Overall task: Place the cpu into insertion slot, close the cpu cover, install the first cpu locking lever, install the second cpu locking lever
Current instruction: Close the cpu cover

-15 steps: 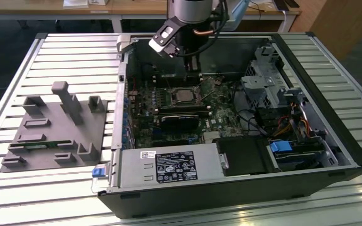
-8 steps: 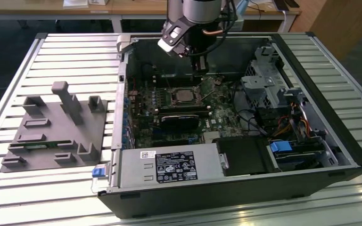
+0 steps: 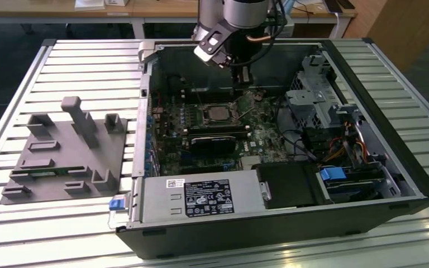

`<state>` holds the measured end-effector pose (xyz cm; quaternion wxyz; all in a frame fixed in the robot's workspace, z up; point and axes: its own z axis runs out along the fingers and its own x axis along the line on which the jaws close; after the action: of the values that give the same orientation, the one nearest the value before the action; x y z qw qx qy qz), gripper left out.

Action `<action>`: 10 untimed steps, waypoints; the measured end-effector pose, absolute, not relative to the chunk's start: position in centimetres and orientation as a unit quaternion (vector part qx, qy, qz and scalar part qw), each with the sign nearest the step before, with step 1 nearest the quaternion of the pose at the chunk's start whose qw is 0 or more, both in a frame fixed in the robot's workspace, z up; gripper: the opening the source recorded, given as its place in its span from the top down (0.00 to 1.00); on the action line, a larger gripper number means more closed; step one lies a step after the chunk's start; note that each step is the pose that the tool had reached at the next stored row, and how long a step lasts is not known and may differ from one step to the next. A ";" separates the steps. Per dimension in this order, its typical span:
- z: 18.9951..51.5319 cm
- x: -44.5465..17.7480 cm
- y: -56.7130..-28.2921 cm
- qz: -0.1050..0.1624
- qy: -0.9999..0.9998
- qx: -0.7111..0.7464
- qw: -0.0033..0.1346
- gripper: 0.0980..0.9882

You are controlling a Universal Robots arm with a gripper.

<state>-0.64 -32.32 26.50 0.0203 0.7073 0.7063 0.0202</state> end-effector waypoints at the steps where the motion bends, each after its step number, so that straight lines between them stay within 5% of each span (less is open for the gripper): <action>1: 26.5 -0.6 -32.3 0.020 0.706 0.707 0.020 0.99; 10: 26.3 0.7 -31.9 0.020 0.706 0.707 0.020 0.99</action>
<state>0.69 -31.93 26.27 0.0198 0.7073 0.7064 0.0197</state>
